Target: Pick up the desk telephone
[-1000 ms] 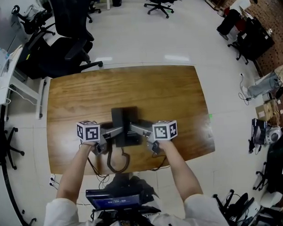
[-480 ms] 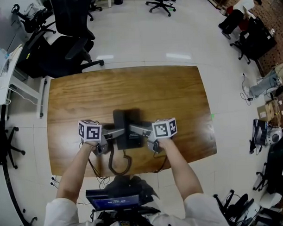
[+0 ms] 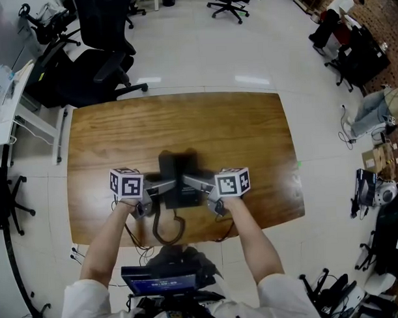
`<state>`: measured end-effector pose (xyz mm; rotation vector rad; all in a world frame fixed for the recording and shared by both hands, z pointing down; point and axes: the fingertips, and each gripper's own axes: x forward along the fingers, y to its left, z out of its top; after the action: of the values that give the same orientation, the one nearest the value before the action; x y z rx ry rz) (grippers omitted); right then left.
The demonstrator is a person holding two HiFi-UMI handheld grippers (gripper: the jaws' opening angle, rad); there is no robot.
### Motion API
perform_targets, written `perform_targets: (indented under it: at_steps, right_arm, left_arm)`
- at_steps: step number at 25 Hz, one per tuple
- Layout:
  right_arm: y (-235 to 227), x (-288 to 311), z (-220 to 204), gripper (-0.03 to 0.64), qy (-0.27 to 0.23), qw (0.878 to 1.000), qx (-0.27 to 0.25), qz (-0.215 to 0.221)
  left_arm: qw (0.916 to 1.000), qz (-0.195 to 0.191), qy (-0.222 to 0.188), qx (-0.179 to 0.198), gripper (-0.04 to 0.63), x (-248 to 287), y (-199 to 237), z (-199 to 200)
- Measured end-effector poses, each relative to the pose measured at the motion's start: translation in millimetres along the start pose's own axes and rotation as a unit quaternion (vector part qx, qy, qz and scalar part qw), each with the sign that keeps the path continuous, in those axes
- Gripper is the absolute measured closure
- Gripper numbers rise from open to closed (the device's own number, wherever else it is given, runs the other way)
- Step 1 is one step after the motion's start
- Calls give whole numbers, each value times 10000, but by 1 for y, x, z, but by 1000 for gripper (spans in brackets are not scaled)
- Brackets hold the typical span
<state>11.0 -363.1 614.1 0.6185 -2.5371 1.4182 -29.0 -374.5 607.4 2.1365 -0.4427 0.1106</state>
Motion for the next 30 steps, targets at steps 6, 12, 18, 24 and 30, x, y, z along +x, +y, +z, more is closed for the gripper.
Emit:
perform_targets:
  at_steps: [6,12,18,24,30]
  right_arm:
    - [21,-7,4,397,-89,9994,-340,21]
    - [41,-20,4,397,-221,9983,-522,122]
    - [67,-35,5,398,-274,9960,-816,223]
    - [97,-58,2,397,-381,9919,-1165,334]
    - [132,-80,0,397,-506,9851,-1595,402]
  left_arm:
    - [9996,49,-160,227,419,-10,-20,3]
    - [9980,81,-427,462,419,-19,-45,6]
    - [9949,116,-716,699,419,-29,-75,6]
    - [9883,149,-1127,1015,419,-38,-117,4]
    - [9792,214,-1414,1443,419,-53,-163,4]
